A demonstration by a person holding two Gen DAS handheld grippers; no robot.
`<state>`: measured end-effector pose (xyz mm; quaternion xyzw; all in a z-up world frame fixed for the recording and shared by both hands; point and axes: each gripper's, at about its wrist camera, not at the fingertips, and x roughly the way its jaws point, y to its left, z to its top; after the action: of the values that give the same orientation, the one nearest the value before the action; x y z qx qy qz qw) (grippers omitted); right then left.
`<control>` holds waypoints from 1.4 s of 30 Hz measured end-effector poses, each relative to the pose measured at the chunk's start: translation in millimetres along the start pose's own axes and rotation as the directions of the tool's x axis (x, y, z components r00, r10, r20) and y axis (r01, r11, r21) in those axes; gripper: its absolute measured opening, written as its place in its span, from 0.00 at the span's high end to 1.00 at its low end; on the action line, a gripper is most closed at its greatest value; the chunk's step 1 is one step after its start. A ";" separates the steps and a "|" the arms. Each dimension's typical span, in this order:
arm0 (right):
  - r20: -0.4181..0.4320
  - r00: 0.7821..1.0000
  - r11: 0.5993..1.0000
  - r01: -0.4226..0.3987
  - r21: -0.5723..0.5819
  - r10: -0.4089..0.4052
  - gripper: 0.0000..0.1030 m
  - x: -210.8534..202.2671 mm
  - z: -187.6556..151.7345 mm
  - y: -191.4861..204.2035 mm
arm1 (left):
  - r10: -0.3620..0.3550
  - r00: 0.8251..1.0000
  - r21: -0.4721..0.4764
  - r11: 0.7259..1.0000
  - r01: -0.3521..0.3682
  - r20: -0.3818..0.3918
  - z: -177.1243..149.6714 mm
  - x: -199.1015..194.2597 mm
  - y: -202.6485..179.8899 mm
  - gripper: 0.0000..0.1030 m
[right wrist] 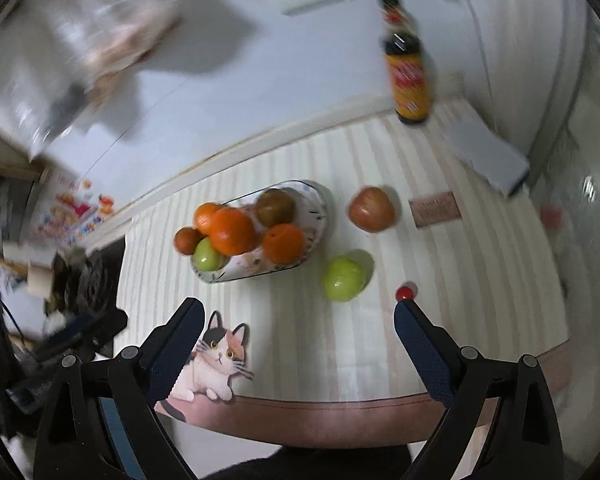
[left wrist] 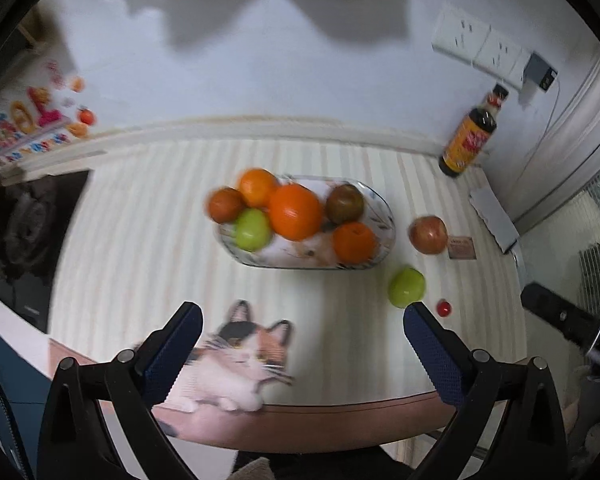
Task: Organize fruits
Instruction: 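Grasp the loose green apple with the left tool while the right tool grasps the large red apple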
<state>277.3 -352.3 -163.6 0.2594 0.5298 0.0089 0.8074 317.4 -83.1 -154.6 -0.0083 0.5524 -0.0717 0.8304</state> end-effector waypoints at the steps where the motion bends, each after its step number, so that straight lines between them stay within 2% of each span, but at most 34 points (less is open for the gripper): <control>1: -0.013 1.000 1.000 -0.015 0.023 0.016 0.05 7.5 6.4 -11.0 | -0.011 1.000 -0.003 1.000 0.011 -0.024 3.4 13.6 -8.1 0.00; 3: -0.037 0.997 0.995 -0.063 0.072 0.065 0.06 28.8 23.1 -36.0 | -0.023 0.998 -0.011 1.000 0.022 -0.063 8.2 37.8 -22.8 0.00; 7: -0.098 0.989 0.989 -0.102 0.110 0.113 0.07 76.5 54.9 -69.8 | -0.064 0.987 -0.068 0.996 0.055 -0.150 14.9 94.1 -51.1 0.00; 13: -0.199 0.970 0.982 -0.110 0.156 0.140 0.09 152.7 97.8 -103.6 | -0.095 0.955 -0.060 0.995 0.082 -0.282 12.1 171.3 -94.8 0.01; 15: -0.238 0.960 0.981 -0.106 0.163 0.144 0.13 176.5 109.4 -109.9 | -0.085 0.949 -0.037 0.996 0.078 -0.304 11.3 186.0 -105.0 0.01; 19: -0.284 0.950 0.986 -0.093 0.135 0.129 0.13 208.2 124.9 -111.6 | -0.079 0.940 -0.032 0.997 0.073 -0.331 10.8 210.3 -117.9 0.03; 21: -0.311 0.942 0.988 -0.097 0.122 0.130 0.13 221.0 130.3 -109.0 | -0.077 0.939 -0.034 0.997 0.070 -0.334 12.2 215.5 -120.4 0.17; 23: -0.341 0.931 0.988 -0.096 0.122 0.133 0.13 235.4 133.3 -106.6 | -0.085 0.935 -0.040 0.996 0.076 -0.345 13.3 220.7 -122.7 0.25; 25: -0.362 0.923 0.988 -0.093 0.120 0.130 0.14 244.9 133.3 -104.7 | -0.099 0.934 -0.050 0.995 0.087 -0.344 14.0 223.8 -124.2 0.29; 27: -0.379 0.916 0.989 -0.095 0.111 0.131 0.25 254.3 133.7 -101.1 | -0.120 0.933 -0.056 0.993 0.108 -0.338 15.1 225.0 -127.5 0.40; 29: -0.383 0.918 0.993 -0.078 0.086 0.105 0.29 258.4 130.8 -96.1 | -0.130 0.935 -0.048 0.991 0.121 -0.330 17.9 223.0 -132.2 0.48; 35: -0.387 0.921 0.999 -0.043 0.025 0.049 0.30 256.3 123.6 -87.6 | -0.122 0.935 -0.034 0.992 0.118 -0.333 19.9 223.9 -141.1 0.48; 42: -0.400 0.916 1.000 0.013 -0.010 -0.016 0.30 233.5 108.2 -105.6 | -0.132 0.934 -0.032 0.991 0.129 -0.331 20.3 217.2 -134.3 0.48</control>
<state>445.2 -420.5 -374.6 0.2452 0.6854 0.0575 0.6832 403.7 -245.2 -333.2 -0.0367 0.6831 -0.1243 0.7187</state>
